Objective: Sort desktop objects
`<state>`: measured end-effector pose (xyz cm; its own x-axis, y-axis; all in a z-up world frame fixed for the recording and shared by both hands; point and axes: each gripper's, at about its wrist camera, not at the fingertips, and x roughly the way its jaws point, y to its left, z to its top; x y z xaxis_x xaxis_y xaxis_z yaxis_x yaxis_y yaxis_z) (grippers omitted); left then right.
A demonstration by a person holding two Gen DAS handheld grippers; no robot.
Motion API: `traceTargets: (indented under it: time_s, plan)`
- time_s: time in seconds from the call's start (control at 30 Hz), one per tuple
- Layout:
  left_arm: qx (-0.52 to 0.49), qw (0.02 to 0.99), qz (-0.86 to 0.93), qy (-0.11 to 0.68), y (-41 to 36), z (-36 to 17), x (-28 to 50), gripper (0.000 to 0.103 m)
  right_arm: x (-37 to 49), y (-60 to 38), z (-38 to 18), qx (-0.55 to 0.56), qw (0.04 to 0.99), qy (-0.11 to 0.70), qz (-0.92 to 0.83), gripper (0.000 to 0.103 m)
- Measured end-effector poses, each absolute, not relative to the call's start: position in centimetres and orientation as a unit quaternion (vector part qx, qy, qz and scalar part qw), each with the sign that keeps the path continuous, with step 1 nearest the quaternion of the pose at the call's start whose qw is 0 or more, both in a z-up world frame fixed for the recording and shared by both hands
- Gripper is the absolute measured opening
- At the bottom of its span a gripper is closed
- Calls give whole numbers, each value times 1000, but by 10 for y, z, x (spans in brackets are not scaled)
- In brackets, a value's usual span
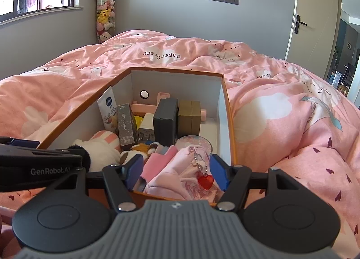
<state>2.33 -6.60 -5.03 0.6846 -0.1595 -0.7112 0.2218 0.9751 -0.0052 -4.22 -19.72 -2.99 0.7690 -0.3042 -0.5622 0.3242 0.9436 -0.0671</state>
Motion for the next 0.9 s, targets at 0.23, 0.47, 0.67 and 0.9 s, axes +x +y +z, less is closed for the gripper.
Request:
traceTargets:
  time_s: [0.23, 0.47, 0.67, 0.9]
  plan:
    - [38, 916, -104, 385, -65, -52, 24, 81, -41, -196, -31, 12, 939, 298, -170, 67]
    - [38, 916, -104, 386, -65, -52, 24, 81, -40, -196, -31, 12, 939, 298, -170, 67]
    - [37, 916, -104, 386, -65, -52, 24, 81, -40, -196, -31, 12, 939, 298, -170, 67]
    - [37, 916, -104, 386, -65, -51, 24, 81, -40, -196, -31, 12, 939, 298, -170, 67]
